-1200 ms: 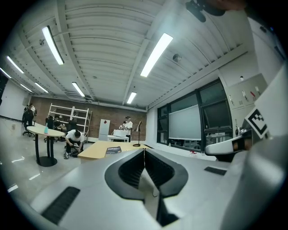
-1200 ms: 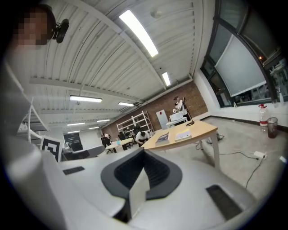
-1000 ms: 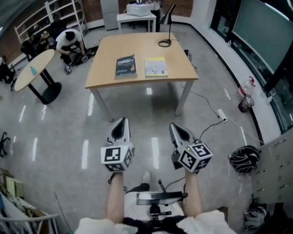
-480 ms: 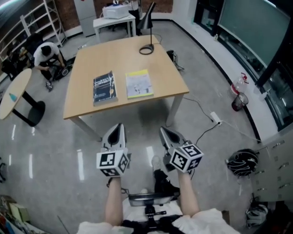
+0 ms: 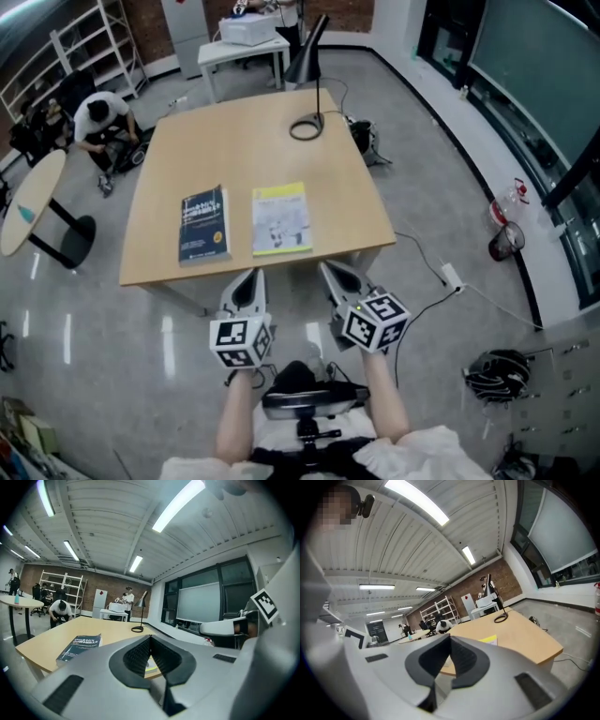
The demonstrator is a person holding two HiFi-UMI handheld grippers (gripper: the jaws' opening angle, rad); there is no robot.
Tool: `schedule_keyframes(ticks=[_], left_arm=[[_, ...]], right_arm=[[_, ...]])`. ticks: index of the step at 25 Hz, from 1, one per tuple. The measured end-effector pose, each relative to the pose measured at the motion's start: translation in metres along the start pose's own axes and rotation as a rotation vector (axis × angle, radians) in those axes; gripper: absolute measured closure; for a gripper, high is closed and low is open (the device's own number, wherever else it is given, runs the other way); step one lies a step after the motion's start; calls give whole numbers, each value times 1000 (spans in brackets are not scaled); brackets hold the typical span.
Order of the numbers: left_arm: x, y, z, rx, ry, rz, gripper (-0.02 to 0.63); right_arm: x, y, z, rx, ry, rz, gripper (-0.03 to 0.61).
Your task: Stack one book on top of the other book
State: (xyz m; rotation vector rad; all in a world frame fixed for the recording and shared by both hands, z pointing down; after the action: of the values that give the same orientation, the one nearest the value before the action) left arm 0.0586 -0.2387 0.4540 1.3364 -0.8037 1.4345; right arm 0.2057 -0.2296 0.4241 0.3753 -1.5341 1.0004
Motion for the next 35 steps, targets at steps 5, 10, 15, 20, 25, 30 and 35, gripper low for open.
schedule_keyframes(ticks=[5,10,15,20,25,30,35], left_arm=[[-13,16,43,-23,-29,-69,601],[-25,33,94,-14,-28,-79,601],[-26,36,135,39,11,-36,601],[-3,48,169,51,106,-27,601],[51,59,190,27,265,-48,601],[93,71,205,-1,383,-58,601],[132,84,223,-48,546,-35,601]], right_arm=[[1,-35,24,22,38,3,582],[-26,-63,60,47,14,-29,581],[-33,-95,91,107,9,-10,582],[-11,-114,122,131,59,32,583],[48,-136,158,113,228,116,581],[83,-148,186,97,373,103,581],[130,-173,214,127,576,95,581]])
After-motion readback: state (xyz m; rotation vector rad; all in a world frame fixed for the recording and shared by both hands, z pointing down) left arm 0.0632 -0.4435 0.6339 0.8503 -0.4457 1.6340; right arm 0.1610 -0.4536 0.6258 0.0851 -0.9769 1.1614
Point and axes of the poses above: the fingertips, and each gripper's own axes: z forward along the fingers, y to its left, x out of its underside, the point moved 1 cm from there along -z, backward along the fingers, and after that the axes turned 4 degrees about -x, right-handed, at the moved point
